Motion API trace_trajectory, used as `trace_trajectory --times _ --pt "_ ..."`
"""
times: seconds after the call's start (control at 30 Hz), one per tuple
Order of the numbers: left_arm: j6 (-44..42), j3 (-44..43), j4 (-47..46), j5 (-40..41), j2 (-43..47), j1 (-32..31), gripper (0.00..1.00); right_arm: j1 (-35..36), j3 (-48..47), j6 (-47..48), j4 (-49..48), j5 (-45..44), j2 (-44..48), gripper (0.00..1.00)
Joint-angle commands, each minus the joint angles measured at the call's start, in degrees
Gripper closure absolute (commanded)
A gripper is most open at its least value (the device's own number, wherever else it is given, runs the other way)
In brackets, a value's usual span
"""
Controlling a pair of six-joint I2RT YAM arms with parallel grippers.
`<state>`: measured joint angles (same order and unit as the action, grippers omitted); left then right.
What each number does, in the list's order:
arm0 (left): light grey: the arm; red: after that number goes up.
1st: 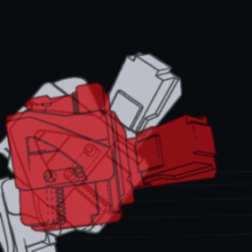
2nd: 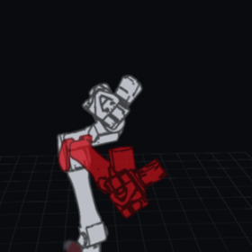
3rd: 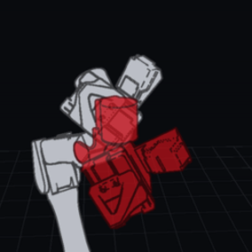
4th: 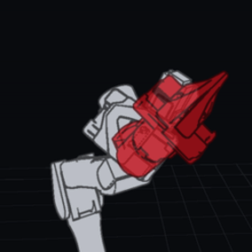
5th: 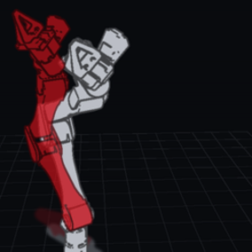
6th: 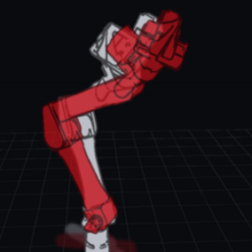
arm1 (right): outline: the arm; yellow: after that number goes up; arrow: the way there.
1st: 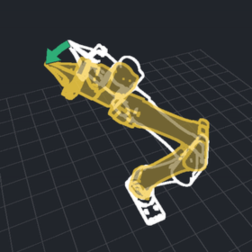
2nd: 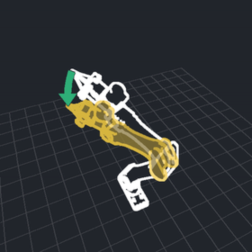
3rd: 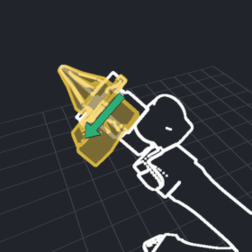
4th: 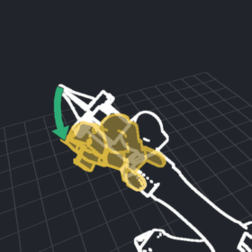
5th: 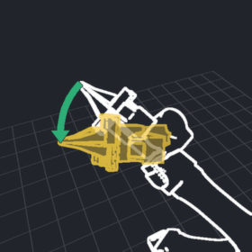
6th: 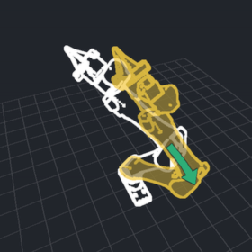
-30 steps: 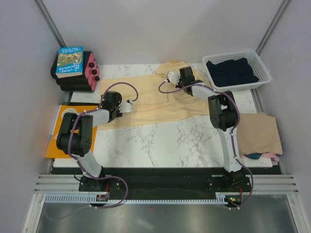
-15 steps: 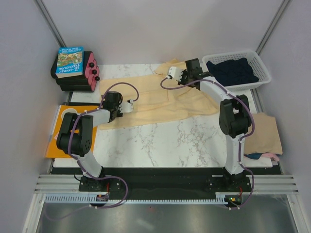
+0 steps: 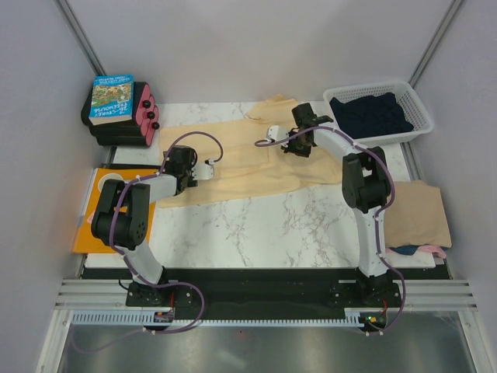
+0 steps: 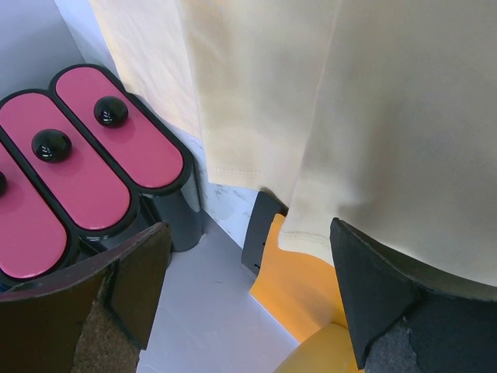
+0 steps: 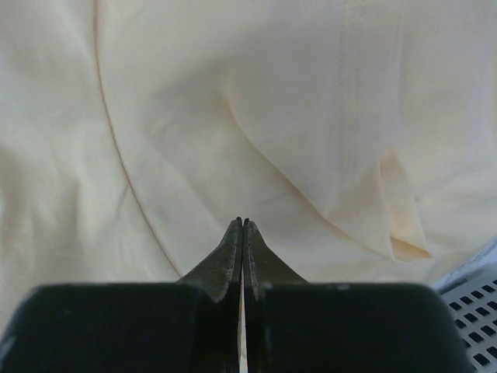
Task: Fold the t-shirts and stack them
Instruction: Fold the flattened tshirt in 1/3 of the way
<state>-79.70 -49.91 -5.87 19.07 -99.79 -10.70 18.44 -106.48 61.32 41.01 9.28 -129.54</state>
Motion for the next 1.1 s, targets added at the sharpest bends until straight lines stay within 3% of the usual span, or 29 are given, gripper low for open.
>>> trace_trajectory --times 0.0,1.07 --pt "1.9 -1.7 -0.7 0.4 0.0 -0.2 0.1 -0.2 -4.4 0.1 0.3 1.6 -1.9 1.0" --pt "2.5 -2.8 -0.4 0.6 -1.3 -1.0 0.1 1.7 -3.1 -1.6 -19.4 -4.0 -6.1 1.0"
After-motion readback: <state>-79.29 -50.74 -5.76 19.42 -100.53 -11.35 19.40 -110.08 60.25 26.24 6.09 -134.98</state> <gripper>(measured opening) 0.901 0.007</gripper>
